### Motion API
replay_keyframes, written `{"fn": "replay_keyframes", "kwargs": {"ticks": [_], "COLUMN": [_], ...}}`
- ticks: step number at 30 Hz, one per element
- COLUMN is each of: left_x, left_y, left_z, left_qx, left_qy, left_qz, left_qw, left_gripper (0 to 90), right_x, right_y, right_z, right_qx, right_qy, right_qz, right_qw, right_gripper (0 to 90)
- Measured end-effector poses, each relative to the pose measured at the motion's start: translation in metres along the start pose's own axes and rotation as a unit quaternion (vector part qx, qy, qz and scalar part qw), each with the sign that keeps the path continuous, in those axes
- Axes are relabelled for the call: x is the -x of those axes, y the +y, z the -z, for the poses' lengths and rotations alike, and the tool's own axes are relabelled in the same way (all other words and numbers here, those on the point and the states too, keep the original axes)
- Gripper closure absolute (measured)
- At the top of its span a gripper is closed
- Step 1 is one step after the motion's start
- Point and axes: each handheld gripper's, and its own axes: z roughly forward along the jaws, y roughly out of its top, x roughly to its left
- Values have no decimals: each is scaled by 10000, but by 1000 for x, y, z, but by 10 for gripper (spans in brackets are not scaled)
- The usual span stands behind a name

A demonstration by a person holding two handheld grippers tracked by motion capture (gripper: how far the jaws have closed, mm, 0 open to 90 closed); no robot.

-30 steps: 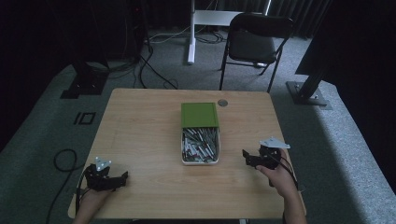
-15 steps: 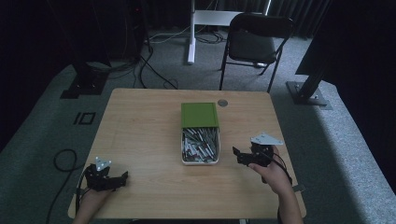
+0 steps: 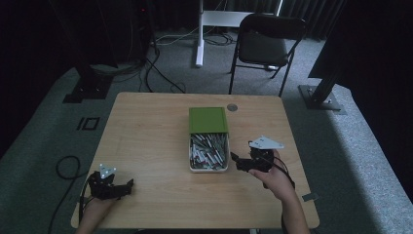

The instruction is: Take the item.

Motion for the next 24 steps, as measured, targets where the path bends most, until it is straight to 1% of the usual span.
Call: {"fn": "replay_keyframes", "kwargs": {"ticks": [1,2,3,4,6,8,10,12,14,15,17,18,19,22,24], "left_x": [0,0,0,0,0,0,0,0,0,0,0,0,0,0,0], "left_y": [0,0,0,0,0,0,0,0,0,0,0,0,0,0,0], "left_z": [0,0,0,0,0,0,0,0,0,0,0,0,0,0,0], "left_qx": [2,3,3,0,1,2,2,2,3,2,2,1,2,3,1], "left_qy": [0,0,0,-1,1,0,0,0,1,0,0,0,0,0,0], "left_qz": [3,2,2,0,1,1,3,3,4,3,2,1,3,4,1], "left_qw": [10000,10000,10000,10000,10000,10000,10000,10000,10000,10000,10000,10000,10000,10000,10000], "left_gripper": [13,13,13,13,13,13,13,13,13,13,13,13,13,13,13], "right_x": [-2,-7,-7,-11,-16,-20,-23,-27,-30,-31,-35,-37,-39,-45,-48], "right_y": [1,4,4,6,9,10,12,13,13,13,13,12,12,10,9], "right_z": [-1,-3,-3,-6,-9,-12,-15,-18,-21,-23,-27,-28,-30,-34,-38], "right_qx": [-3,12,12,31,51,38,29,-2,-39,-41,-138,-179,-197,-221,-239], "right_qy": [11,80,80,137,198,244,250,310,385,422,466,492,515,570,553], "right_qz": [31,51,51,82,109,176,202,202,221,209,245,223,247,355,387], "right_qw": [10000,10000,10000,9999,9997,9995,9995,9993,9990,9989,9985,9984,9982,9975,9974], "right_gripper": [185,186,186,203,207,230,284,380,438,487,543,572,578,635,666]}}
